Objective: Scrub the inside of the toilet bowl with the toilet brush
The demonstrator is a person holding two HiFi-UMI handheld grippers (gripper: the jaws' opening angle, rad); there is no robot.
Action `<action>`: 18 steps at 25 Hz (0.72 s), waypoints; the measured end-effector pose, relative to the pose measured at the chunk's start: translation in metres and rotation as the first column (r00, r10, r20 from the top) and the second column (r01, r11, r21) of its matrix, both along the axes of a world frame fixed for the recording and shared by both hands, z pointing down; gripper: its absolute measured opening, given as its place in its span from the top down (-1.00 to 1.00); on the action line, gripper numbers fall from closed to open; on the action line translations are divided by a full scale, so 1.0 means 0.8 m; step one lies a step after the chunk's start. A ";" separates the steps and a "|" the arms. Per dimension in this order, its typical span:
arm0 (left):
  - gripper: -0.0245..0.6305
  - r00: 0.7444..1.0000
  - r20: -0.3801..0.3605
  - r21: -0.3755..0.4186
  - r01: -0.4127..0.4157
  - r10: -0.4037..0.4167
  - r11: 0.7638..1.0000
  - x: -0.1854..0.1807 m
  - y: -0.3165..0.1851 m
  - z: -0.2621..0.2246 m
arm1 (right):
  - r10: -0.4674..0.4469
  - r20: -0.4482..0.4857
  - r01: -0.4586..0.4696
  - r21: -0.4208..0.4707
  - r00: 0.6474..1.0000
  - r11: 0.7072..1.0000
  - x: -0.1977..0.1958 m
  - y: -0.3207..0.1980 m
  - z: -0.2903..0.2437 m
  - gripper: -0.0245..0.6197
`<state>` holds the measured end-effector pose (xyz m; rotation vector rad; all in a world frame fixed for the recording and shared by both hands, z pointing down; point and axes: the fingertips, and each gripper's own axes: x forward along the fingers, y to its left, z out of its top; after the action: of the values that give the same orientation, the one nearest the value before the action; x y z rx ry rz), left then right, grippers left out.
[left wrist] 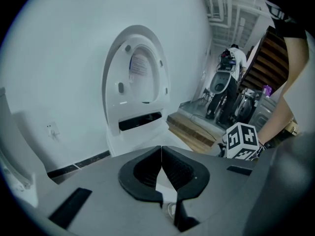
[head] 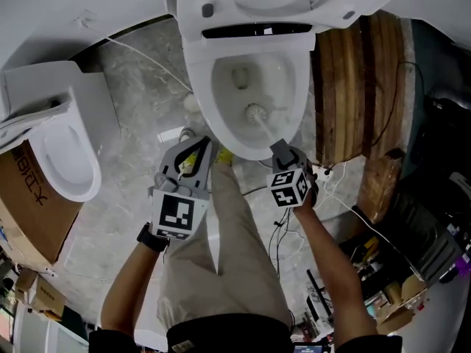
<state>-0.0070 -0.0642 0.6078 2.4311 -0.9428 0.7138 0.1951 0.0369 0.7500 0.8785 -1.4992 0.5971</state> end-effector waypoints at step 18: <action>0.87 0.995 0.009 -0.065 0.099 -0.099 0.993 -0.016 0.021 0.027 | -0.123 -0.037 0.123 -0.005 0.992 0.992 -0.031 -0.095 0.082 0.43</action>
<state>-0.0197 -0.0475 0.6290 2.3096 -1.0181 0.7052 0.1702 -0.0390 0.8154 0.7848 -1.5064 0.4897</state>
